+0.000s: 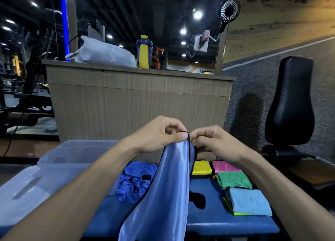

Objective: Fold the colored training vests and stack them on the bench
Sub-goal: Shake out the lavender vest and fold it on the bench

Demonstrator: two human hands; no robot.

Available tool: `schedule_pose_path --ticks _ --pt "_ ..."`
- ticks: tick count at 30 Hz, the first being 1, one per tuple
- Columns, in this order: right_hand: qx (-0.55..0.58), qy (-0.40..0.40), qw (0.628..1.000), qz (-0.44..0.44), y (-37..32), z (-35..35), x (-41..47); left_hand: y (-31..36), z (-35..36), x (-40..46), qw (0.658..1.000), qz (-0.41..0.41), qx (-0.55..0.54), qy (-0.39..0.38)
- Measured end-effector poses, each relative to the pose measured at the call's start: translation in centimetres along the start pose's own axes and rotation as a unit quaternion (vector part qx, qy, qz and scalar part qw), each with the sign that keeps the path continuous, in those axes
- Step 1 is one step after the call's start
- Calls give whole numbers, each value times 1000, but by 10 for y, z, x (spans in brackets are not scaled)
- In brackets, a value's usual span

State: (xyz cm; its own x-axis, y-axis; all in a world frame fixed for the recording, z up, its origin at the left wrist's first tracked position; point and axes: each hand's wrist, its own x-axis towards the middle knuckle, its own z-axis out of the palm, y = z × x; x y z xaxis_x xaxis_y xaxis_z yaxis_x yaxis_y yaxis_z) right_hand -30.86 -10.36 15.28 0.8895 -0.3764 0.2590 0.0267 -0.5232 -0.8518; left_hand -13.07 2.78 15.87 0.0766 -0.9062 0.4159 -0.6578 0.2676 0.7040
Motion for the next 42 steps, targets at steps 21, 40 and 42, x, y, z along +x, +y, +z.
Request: schedule_pose_path --ticks 21,40,42 --pt "39 -33 999 -15 -15 -11 11 -42 72 -35 990 52 73 110" --pt "-78 -70 994 -1 -13 -21 4 -51 75 -38 967 -2 166 191" --pt "-56 -76 996 3 -11 -21 3 -58 76 -39 968 -16 195 161"
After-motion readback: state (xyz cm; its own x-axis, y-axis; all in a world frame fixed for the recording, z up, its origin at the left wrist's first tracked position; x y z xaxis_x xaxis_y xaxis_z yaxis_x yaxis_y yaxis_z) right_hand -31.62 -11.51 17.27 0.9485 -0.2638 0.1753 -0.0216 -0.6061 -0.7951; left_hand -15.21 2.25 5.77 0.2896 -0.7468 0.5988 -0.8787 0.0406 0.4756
